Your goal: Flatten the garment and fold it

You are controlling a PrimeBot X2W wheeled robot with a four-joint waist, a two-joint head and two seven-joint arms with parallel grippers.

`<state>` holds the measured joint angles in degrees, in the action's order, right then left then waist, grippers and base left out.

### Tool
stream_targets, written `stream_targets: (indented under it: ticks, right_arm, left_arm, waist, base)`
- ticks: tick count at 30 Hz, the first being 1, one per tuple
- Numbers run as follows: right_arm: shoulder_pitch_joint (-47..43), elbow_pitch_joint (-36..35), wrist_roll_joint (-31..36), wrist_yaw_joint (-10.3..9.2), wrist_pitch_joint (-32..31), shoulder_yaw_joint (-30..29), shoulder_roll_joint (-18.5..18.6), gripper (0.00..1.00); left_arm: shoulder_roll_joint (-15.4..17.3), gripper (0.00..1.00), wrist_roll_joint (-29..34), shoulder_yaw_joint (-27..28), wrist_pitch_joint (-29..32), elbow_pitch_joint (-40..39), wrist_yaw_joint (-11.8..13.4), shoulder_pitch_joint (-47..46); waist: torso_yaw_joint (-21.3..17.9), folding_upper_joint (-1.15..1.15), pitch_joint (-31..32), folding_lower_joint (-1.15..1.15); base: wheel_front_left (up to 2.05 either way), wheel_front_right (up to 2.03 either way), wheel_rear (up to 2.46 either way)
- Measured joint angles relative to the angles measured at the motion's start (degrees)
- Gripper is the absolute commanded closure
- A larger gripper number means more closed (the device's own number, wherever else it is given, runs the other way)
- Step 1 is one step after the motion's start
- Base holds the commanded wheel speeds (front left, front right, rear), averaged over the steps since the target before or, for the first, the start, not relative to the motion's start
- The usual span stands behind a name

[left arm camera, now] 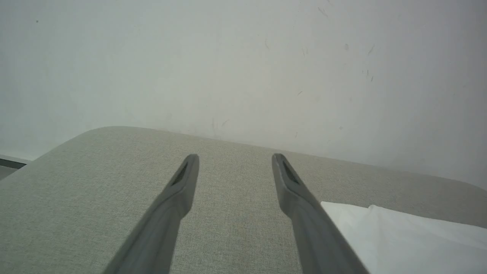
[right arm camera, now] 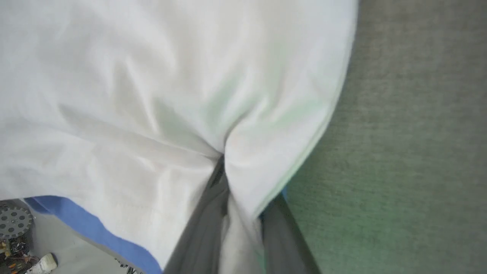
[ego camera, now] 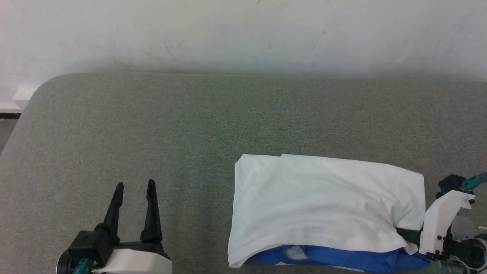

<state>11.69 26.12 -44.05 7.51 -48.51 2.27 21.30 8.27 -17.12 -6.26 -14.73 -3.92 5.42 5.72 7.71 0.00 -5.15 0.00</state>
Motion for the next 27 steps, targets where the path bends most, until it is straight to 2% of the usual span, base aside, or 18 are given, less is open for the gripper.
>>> stream_targets:
  ticks: [5, 9, 13, 20, 23, 27]
  right_arm:
    - [-0.1, -0.3, -1.5, 0.02, -1.4, 2.2, -0.5, 1.00]
    - [-1.4, -2.4, -1.7, 0.02, 0.7, 3.3, 0.5, 1.00]
    - [-3.8, -4.2, -0.4, 0.03, 4.8, 3.4, 4.1, 1.00]
    - [-6.5, -3.8, 8.5, 0.03, 12.8, 2.2, 13.7, 1.00]
    - [-6.5, -4.2, 10.6, 0.03, 15.1, 2.0, 15.1, 1.00]
    - [-5.6, -7.7, 12.3, 0.02, 14.9, 4.1, 15.1, 1.00]
  left_arm:
    - [-1.1, 0.00, 1.1, 1.3, 0.0, 0.9, -1.6, 0.1]
    - [-1.8, 0.00, 1.6, 2.0, 0.0, 1.5, -2.8, 0.2]
    - [-2.4, 0.00, 2.1, 2.8, 0.0, 2.1, -3.5, 0.5]
    - [-3.1, 0.00, 2.9, 3.3, 0.0, 3.0, -4.5, 1.5]
    - [-3.3, 0.00, 3.1, 3.7, 0.0, 3.1, -4.9, 2.2]
    - [-3.6, 0.00, 3.2, 4.2, 0.0, 3.3, -4.9, 2.5]
  waist:
    - [-0.9, 0.00, 1.0, 0.00]
    - [-1.5, 0.00, 2.2, 0.00]
    - [-2.1, 0.00, 3.3, 0.00]
    - [-2.5, 0.00, 5.0, 0.00]
    - [-2.7, 0.00, 5.7, 0.00]
    - [-3.0, 0.00, 6.2, 0.00]
  base:
    - [0.00, 0.00, 0.00]
    - [0.00, 0.00, 0.00]
    - [0.00, 0.00, 0.00]
    - [0.00, 0.00, 0.00]
    - [0.00, 0.00, 0.00]
    - [0.00, 0.00, 0.00]
